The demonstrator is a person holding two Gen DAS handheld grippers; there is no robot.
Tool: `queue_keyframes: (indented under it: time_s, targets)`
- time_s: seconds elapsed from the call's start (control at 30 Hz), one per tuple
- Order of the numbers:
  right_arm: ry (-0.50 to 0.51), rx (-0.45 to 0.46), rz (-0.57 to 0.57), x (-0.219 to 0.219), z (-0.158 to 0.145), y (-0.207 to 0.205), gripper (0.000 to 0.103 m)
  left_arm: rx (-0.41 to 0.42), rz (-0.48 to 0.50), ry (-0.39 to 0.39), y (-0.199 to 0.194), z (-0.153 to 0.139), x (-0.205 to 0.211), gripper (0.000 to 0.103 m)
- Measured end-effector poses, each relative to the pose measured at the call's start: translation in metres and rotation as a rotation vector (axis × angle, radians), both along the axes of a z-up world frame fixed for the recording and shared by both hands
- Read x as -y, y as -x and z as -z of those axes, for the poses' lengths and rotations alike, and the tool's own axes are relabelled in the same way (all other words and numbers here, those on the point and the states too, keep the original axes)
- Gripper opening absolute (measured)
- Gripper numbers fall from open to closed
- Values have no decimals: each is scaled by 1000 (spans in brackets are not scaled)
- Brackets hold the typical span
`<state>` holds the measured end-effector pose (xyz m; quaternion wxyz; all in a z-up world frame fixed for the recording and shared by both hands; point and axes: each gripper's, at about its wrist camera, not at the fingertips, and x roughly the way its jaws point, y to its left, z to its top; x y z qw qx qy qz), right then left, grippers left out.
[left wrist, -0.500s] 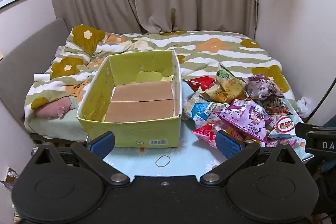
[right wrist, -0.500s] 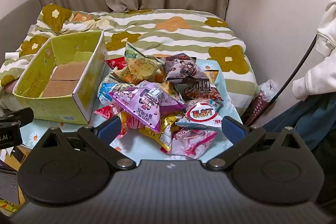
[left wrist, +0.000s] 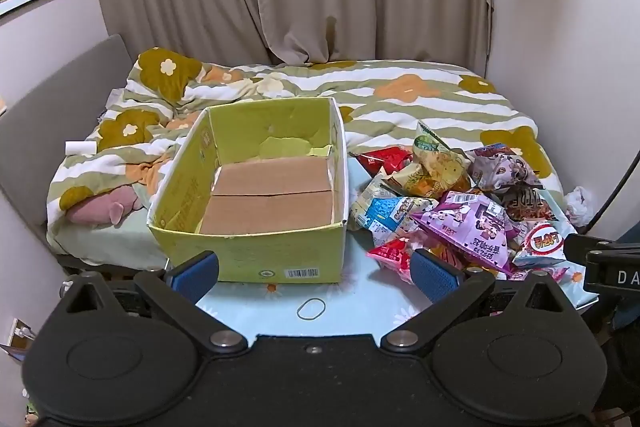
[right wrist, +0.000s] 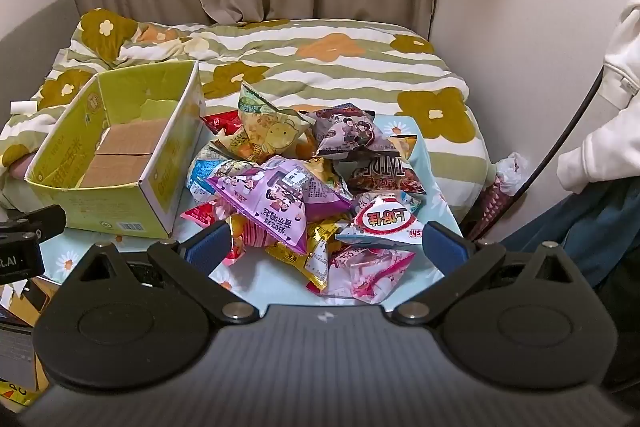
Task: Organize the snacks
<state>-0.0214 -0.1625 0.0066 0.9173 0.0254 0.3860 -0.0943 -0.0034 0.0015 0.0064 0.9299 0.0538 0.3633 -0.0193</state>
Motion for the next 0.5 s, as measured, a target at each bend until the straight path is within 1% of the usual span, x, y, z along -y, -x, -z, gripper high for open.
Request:
queue_keyframes:
  time_s: [0.07, 0.1, 0.5]
  targets:
    - [1, 3, 2, 0, -1, 2, 103, 0, 0, 0, -1, 0, -1, 103]
    - [1, 3, 2, -1, -1, 2, 103, 2, 11, -1, -5, 6, 0, 103]
    - [0, 4, 2, -2, -1, 1, 103, 2, 10, -3, -5, 6, 0, 103]
